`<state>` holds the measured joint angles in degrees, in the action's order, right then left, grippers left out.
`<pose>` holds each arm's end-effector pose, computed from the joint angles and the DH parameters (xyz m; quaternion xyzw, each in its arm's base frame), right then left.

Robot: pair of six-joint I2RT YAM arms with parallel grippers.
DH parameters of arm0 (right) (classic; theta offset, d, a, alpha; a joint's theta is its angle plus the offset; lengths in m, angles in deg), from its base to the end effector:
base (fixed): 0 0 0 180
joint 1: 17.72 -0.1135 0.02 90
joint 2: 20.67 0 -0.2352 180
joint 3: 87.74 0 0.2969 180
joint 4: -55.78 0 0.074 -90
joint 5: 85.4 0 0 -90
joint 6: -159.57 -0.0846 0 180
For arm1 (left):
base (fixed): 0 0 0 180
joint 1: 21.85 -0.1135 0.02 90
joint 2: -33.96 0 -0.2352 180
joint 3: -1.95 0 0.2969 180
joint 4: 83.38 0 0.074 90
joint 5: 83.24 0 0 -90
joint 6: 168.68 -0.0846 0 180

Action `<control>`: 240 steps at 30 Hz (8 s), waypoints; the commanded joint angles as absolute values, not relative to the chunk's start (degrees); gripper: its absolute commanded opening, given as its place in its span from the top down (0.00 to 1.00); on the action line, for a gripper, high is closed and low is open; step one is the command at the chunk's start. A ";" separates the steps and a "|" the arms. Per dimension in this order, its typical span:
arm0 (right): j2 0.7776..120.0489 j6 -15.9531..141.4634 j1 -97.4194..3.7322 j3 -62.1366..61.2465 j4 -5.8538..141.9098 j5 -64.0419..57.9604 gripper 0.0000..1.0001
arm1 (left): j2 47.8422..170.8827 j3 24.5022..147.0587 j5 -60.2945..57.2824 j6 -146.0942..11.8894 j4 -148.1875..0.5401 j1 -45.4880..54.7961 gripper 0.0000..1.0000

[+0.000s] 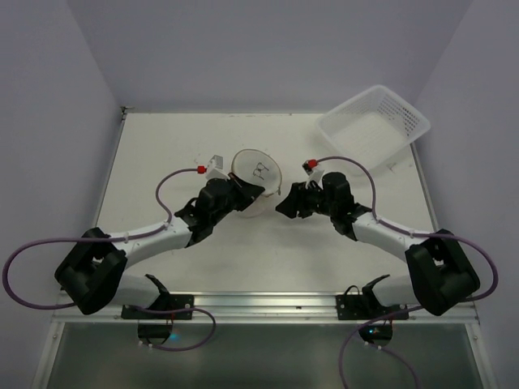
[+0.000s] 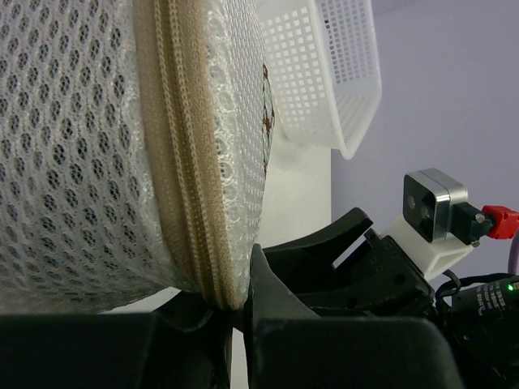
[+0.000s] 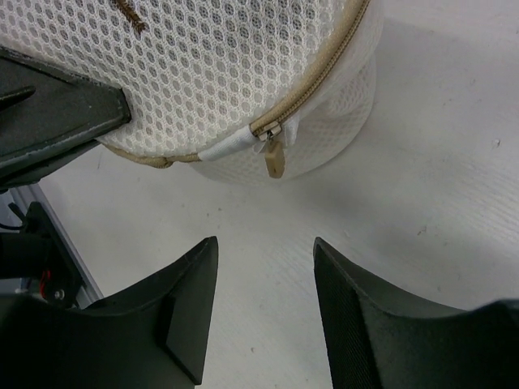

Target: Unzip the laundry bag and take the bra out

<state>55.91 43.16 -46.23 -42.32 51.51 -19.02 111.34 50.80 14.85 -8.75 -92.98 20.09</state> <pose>0.2954 0.1990 0.1201 -0.1224 0.8320 0.3910 0.3741 0.2896 -0.2442 0.1500 -0.2361 0.7777 -0.4481 0.3723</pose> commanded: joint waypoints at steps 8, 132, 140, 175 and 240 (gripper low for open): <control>60.01 45.66 -46.98 -35.65 46.87 -18.43 0.52 | 108.31 51.23 14.67 -7.23 -95.19 20.25 1.00; 56.05 45.84 -48.21 -28.18 73.41 -9.01 1.00 | 132.12 81.43 -24.27 -50.65 -58.45 -2.95 1.00; 57.20 45.48 -48.66 -29.94 65.96 -11.56 0.63 | 133.72 85.25 -28.40 -48.27 -57.04 -2.95 1.00; 71.71 51.55 -45.84 -27.04 56.36 -28.63 0.57 | 132.22 78.74 -35.61 -41.94 -63.19 -4.27 1.00; 67.23 35.11 -52.70 -17.28 70.59 -10.34 1.00 | 126.15 68.37 -7.22 -13.55 -74.71 9.09 0.57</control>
<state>68.61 34.72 -52.22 -19.04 71.05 -11.30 125.81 68.05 -9.28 -14.39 -72.17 8.42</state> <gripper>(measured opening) 0.030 0.532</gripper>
